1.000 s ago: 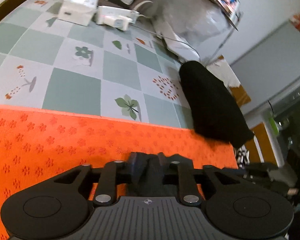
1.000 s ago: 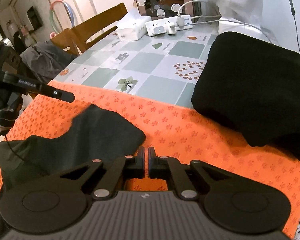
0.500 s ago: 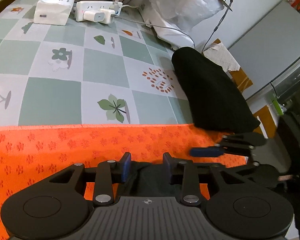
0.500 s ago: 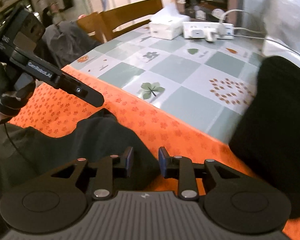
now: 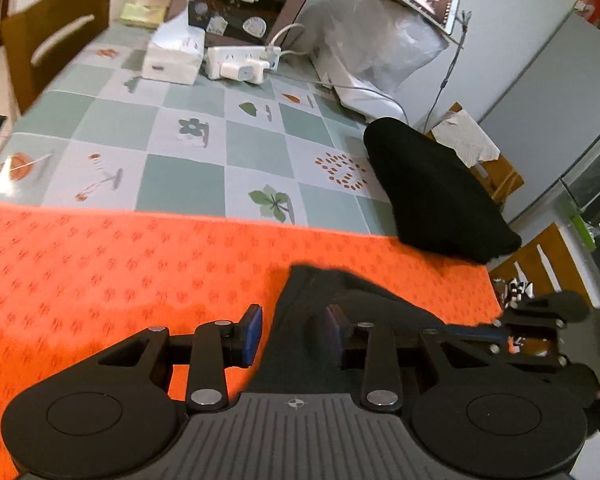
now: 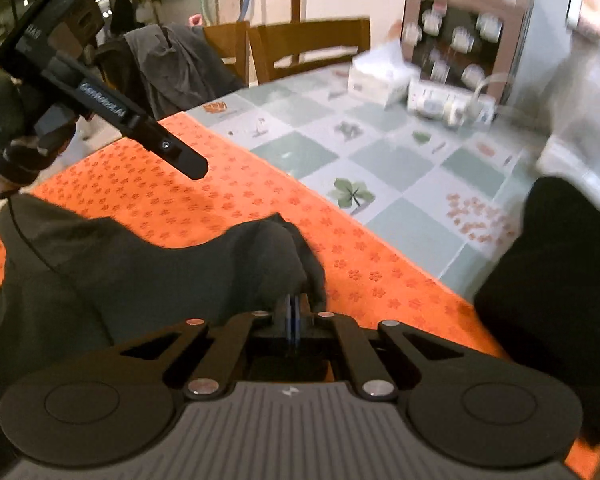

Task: Fold clothes
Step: 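Grasp the garment collar with both grippers and pull it straight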

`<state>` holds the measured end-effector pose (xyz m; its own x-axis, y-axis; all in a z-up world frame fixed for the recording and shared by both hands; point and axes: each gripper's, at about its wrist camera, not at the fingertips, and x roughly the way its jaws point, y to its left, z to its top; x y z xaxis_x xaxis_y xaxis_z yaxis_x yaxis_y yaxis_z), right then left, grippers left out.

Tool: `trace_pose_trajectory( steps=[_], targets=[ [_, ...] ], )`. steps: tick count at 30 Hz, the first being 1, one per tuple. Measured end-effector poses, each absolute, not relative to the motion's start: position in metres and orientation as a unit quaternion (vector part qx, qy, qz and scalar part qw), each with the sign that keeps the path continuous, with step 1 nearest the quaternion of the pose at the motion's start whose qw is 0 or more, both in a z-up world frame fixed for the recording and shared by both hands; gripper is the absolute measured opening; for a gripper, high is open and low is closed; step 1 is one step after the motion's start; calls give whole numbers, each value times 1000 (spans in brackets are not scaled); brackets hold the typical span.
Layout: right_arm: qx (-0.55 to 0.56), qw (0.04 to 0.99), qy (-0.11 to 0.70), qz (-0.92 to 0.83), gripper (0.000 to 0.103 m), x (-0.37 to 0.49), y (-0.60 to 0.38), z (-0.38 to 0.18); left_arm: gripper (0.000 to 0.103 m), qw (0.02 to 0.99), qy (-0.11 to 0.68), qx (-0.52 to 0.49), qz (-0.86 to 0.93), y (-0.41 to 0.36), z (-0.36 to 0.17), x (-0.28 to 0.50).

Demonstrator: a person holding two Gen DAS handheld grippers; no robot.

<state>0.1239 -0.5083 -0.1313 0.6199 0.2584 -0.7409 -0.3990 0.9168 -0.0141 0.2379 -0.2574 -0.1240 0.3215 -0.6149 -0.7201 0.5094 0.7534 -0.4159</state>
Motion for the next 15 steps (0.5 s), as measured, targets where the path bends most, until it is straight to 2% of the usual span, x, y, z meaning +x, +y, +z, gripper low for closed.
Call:
trace_pose_trajectory(
  steps=[5, 15],
  targets=[
    [-86, 909, 381, 143, 2, 55, -476, -123, 37, 820, 460, -47, -337, -240, -115, 183],
    [-42, 907, 411, 76, 3, -40, -439, -159, 40, 821, 466, -14, -328, -222, -124, 112]
  ],
)
